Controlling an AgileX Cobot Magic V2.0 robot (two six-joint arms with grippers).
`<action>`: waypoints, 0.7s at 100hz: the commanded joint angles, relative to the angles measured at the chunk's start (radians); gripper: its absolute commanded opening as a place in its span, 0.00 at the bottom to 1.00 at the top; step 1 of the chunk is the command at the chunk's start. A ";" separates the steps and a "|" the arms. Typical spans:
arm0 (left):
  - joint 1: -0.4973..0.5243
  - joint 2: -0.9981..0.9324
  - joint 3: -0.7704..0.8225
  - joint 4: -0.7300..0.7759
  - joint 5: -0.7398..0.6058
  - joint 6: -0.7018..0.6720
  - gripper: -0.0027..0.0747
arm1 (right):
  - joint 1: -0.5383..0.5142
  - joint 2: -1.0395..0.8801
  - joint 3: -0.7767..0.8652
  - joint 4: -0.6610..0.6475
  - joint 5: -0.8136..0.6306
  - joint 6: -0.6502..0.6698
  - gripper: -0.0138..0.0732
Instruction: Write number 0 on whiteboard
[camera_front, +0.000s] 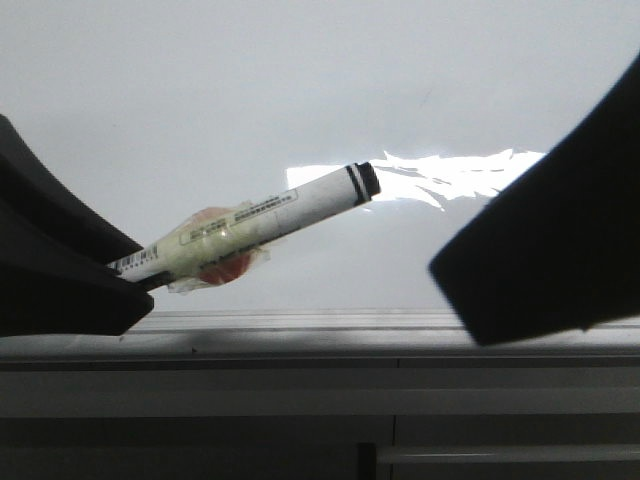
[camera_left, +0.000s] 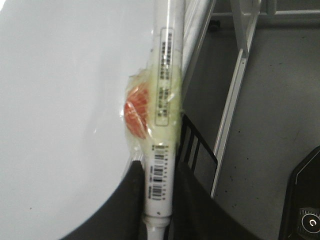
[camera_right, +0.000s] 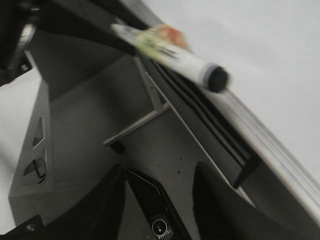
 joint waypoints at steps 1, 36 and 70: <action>0.002 -0.015 -0.018 0.017 -0.088 -0.002 0.01 | 0.061 -0.004 -0.037 0.026 -0.131 -0.068 0.51; 0.002 -0.092 0.029 -0.004 -0.158 -0.002 0.01 | 0.072 0.005 -0.037 -0.019 -0.254 -0.079 0.51; -0.065 -0.330 0.138 -0.006 -0.133 0.002 0.01 | 0.073 0.009 -0.037 -0.024 -0.307 -0.079 0.51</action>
